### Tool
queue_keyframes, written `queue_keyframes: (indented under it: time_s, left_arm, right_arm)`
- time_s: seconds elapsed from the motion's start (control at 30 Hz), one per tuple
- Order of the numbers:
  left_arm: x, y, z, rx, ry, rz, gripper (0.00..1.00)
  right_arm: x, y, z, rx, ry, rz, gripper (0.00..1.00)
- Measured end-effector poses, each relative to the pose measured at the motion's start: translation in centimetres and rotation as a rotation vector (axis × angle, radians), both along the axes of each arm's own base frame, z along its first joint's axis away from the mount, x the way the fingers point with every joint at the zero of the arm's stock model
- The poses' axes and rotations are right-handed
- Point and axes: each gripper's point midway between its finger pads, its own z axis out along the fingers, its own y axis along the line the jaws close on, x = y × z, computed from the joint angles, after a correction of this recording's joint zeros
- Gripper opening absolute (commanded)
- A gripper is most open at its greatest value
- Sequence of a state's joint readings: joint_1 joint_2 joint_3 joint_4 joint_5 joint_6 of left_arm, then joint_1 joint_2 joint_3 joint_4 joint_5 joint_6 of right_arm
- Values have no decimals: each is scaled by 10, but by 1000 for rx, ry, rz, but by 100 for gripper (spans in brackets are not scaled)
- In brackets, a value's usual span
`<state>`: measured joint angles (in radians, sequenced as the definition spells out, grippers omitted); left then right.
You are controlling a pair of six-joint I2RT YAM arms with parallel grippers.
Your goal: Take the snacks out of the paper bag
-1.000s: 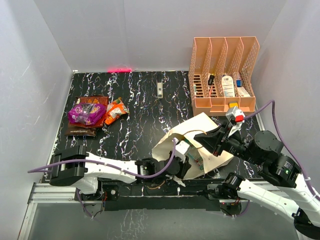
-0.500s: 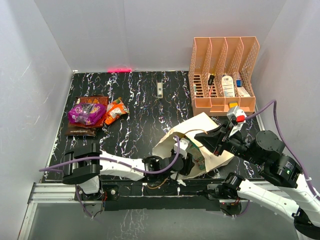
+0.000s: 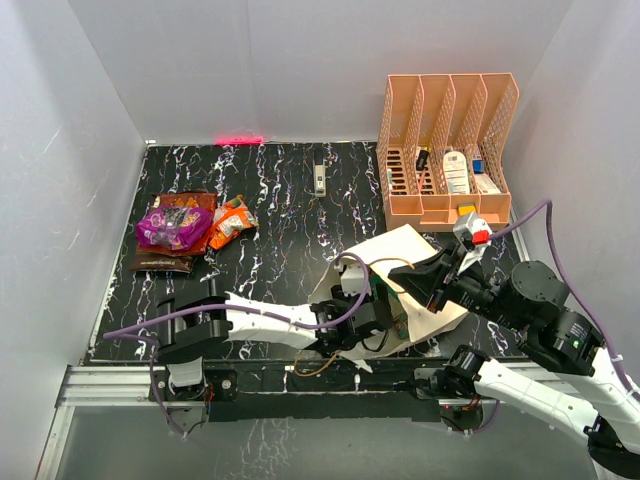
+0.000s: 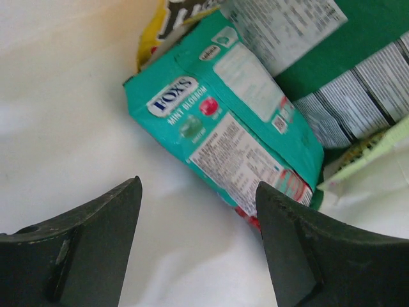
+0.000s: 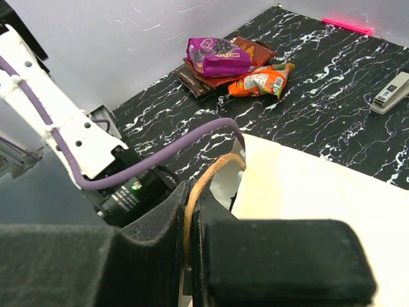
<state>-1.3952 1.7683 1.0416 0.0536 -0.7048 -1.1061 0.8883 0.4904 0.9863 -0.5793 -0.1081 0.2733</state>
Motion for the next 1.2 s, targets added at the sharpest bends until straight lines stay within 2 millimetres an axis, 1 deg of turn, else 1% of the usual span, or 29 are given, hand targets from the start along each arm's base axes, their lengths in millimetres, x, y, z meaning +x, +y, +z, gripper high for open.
queue_keyframes:
  time_s: [0.1, 0.2, 0.27, 0.4, 0.5, 0.53, 0.57, 0.6, 0.67, 0.77, 0.83, 0.97, 1.07, 1.13, 1.2]
  left_arm:
    - [11, 1, -6, 11, 5, 53, 55]
    - [20, 3, -9, 25, -8, 87, 50]
    - [25, 3, -6, 26, -21, 97, 49]
    - [33, -9, 2, 7, -44, 111, 49]
    - [37, -14, -1, 5, -48, 120, 51]
    - [38, -15, -2, 6, -47, 120, 53]
    - [39, -15, -4, 9, -48, 122, 63]
    - [40, -16, -5, 10, -49, 124, 68]
    - [43, -17, -3, 8, -52, 138, 71]
    - [47, -20, 3, -14, -42, 176, 73]
    - [47, -17, 3, -20, -27, 206, 74]
    - [41, -4, -6, -1, 5, 262, 78]
    - [38, 3, -9, 11, 17, 296, 81]
    - [37, 5, -8, 12, 22, 313, 79]
    - [36, 4, -7, 4, 27, 320, 73]
  right_arm:
    - [-1, -1, 1, 10, 4, 0, 7]
    - [-2, -2, 2, 16, 7, 0, 7]
    - [-2, -2, 2, 16, 8, 0, 7]
    - [-2, -1, 2, 15, 8, 1, 7]
    - [-2, 1, 1, 11, 12, 7, 7]
    - [-2, 1, 0, 9, 14, 9, 7]
    - [-2, 2, 0, 7, 16, 11, 7]
    - [-2, 2, -1, 5, 17, 13, 7]
    - [-2, 3, -1, 4, 18, 14, 7]
    - [-2, 3, -1, 4, 18, 14, 7]
    - [-2, 3, -1, 3, 18, 13, 7]
    - [0, 0, -4, -11, 25, -3, 7]
    - [0, -1, -6, -15, 30, -7, 7]
    - [0, -1, -7, -18, 32, -8, 7]
    - [0, -1, -7, -19, 34, -8, 7]
